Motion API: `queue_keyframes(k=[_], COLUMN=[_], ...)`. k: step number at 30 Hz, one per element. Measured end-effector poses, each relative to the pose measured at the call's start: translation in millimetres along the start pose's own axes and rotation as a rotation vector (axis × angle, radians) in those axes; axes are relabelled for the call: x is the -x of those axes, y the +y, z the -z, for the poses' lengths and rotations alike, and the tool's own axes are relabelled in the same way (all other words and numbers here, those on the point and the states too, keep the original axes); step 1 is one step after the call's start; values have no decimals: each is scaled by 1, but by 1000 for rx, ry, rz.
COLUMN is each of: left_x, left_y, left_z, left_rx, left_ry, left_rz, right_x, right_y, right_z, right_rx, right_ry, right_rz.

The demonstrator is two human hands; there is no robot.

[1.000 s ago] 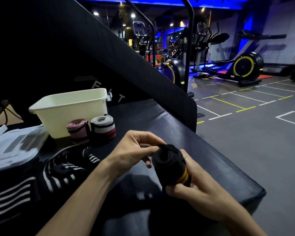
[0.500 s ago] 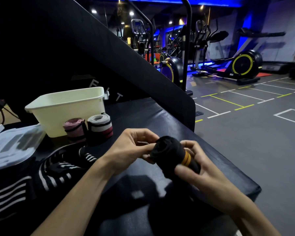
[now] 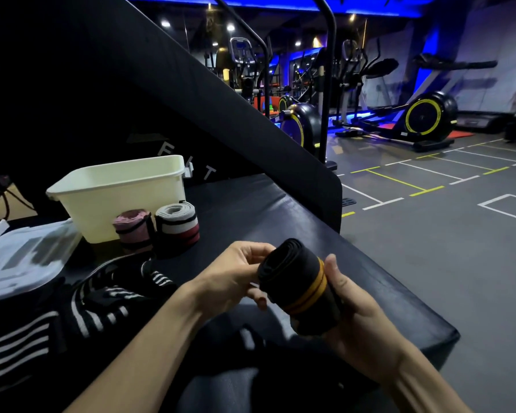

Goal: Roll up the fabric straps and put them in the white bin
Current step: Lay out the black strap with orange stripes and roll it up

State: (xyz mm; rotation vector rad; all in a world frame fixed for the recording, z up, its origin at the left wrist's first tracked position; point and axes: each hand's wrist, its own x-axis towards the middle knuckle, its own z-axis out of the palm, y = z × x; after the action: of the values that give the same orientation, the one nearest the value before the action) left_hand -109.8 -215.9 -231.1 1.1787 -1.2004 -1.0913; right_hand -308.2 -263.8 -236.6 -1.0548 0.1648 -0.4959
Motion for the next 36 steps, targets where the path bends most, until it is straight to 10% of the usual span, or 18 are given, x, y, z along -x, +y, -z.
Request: queue_keyframes(k=[18, 36], left_x=[9, 12], left_y=[10, 28], left_z=[9, 7], left_rx=[343, -405], left_ry=[-158, 28], left_rz=[-29, -219], right_x=[-24, -15], right_y=[9, 3], right_z=[-11, 5], right_rx=[-437, -216], right_ry=[90, 240], right_rz=[-10, -105])
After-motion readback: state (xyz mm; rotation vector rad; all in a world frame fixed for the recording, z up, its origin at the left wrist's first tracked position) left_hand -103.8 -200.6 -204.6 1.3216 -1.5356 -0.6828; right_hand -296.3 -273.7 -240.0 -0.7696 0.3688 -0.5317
